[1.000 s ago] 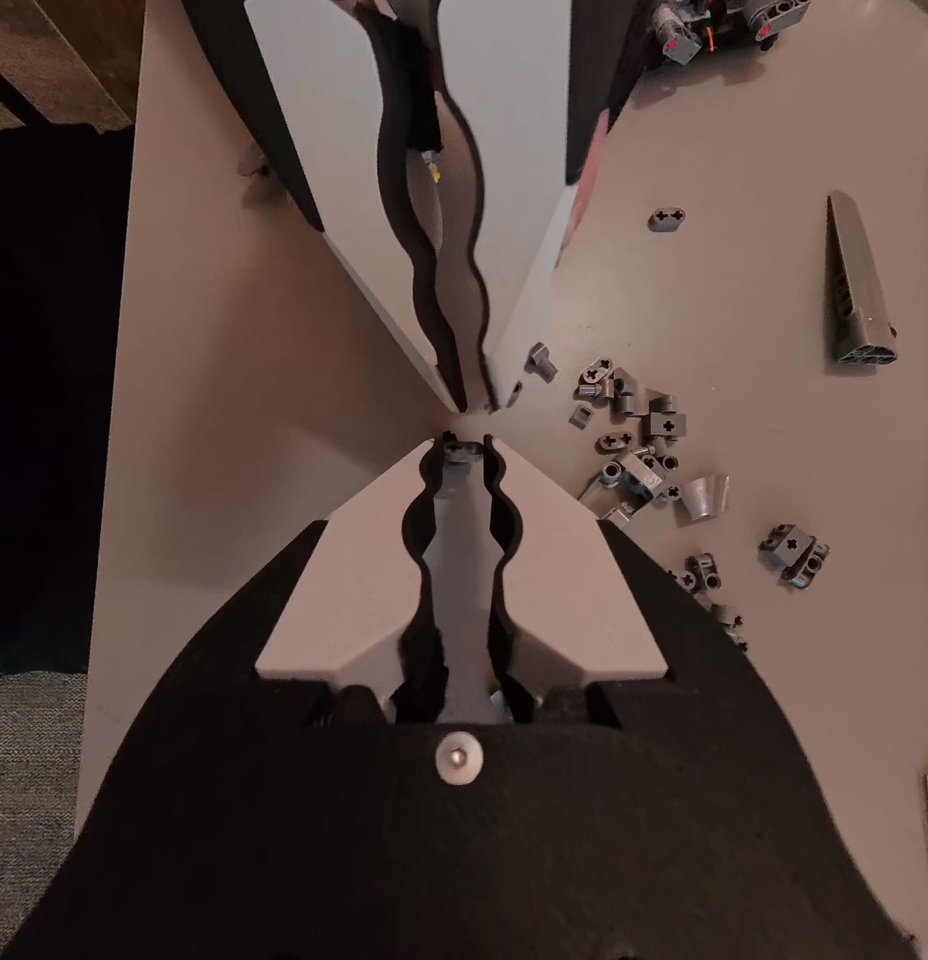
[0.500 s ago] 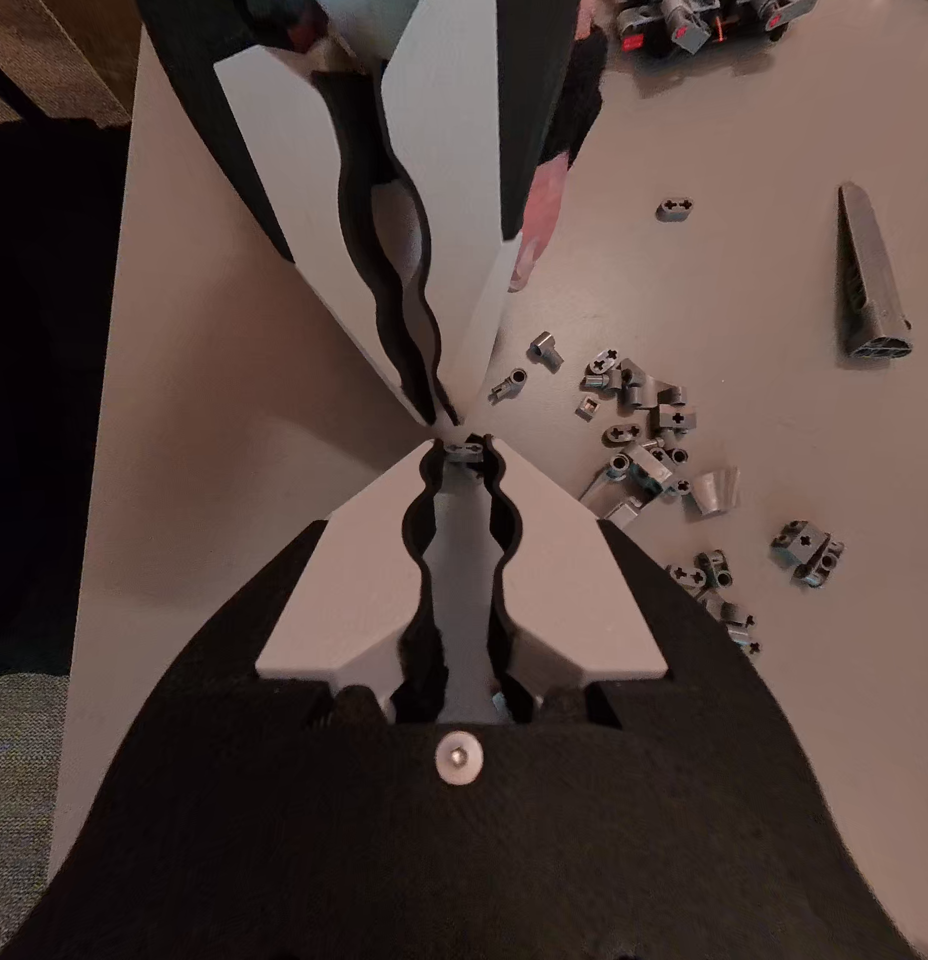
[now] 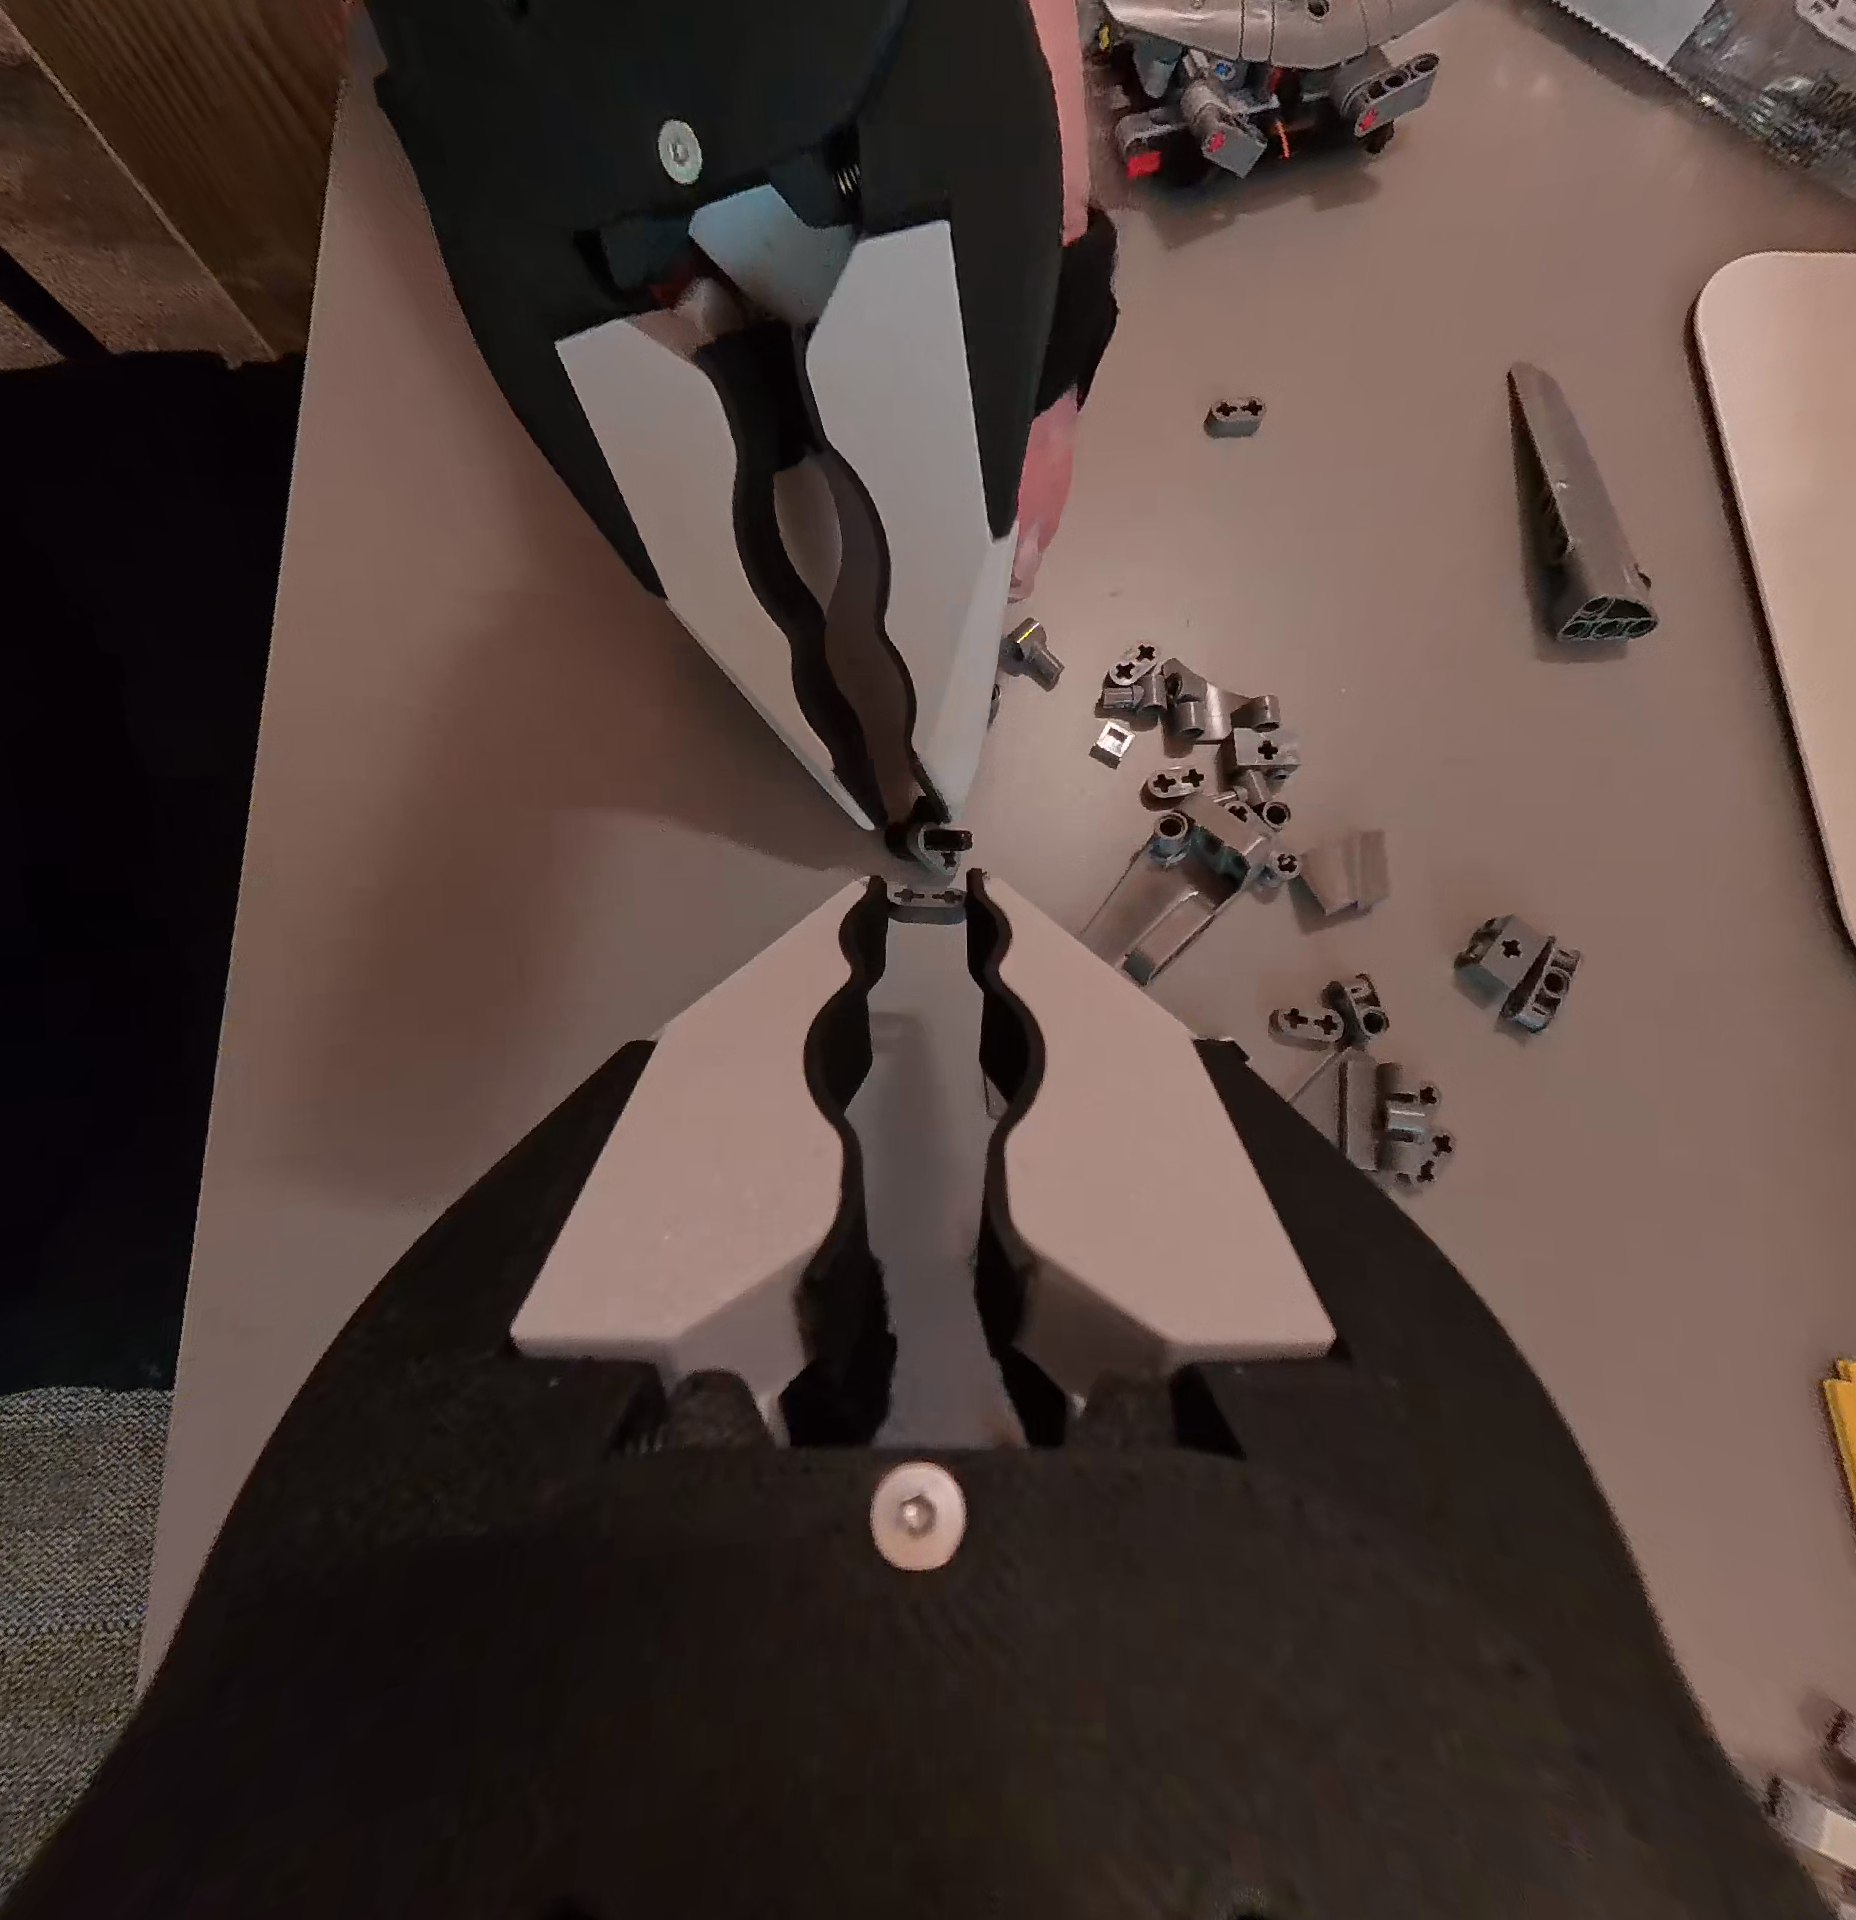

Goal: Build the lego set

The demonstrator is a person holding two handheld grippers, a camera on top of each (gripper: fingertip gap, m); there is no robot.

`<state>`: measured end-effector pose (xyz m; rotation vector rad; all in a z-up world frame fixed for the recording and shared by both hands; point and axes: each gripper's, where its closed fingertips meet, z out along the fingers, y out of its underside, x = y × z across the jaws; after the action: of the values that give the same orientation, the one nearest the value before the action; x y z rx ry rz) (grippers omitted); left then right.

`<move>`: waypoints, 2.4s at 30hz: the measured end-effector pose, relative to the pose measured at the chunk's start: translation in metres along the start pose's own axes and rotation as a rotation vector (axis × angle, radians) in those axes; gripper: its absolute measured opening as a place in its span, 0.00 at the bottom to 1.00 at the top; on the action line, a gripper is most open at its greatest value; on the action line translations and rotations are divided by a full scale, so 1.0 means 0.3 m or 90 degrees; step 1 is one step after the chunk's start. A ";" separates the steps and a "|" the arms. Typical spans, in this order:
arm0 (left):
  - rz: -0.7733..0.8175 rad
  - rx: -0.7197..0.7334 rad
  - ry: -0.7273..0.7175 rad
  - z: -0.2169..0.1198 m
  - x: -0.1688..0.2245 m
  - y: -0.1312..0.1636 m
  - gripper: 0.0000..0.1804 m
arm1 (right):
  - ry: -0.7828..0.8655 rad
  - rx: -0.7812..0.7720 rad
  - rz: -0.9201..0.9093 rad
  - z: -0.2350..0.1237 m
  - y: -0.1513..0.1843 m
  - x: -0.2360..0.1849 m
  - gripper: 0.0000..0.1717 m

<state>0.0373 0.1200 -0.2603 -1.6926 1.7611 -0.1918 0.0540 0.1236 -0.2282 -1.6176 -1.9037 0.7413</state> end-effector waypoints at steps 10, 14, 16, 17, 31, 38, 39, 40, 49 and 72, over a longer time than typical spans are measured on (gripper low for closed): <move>-0.038 0.005 0.015 0.010 -0.011 0.011 0.06 | -0.008 0.020 -0.004 0.000 0.000 0.003 0.07; -0.061 0.026 0.054 0.018 -0.001 0.003 0.04 | -0.011 0.025 -0.005 0.002 -0.001 0.001 0.07; -0.052 0.026 0.051 0.018 0.000 0.002 0.03 | -0.013 0.027 -0.007 0.004 -0.001 -0.003 0.07; -0.037 0.027 0.045 0.017 0.003 0.000 0.03 | -0.013 0.028 -0.008 0.005 0.000 -0.004 0.07; 0.246 -0.068 -0.218 0.017 -0.015 -0.011 0.03 | 0.008 0.010 -0.023 0.016 -0.015 -0.003 0.07; 0.301 -0.081 -0.258 0.017 -0.018 -0.012 0.03 | 0.002 0.002 -0.026 0.033 -0.013 -0.005 0.07; 0.304 -0.082 -0.260 0.017 -0.017 -0.012 0.03 | 0.002 0.001 -0.027 0.037 -0.011 -0.006 0.07; 0.310 -0.083 -0.263 0.017 -0.017 -0.013 0.03 | 0.002 -0.002 -0.028 0.040 -0.009 -0.008 0.07; 0.307 -0.084 -0.267 0.018 -0.016 -0.012 0.03 | 0.020 -0.007 -0.035 0.051 -0.007 -0.016 0.07; 0.284 -0.070 -0.250 0.020 -0.015 -0.011 0.03 | 0.047 0.068 -0.034 0.050 0.000 -0.005 0.07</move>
<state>0.0429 0.1256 -0.2614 -1.2557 1.8099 0.4151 0.0435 0.1211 -0.2388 -1.5037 -1.8167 0.7385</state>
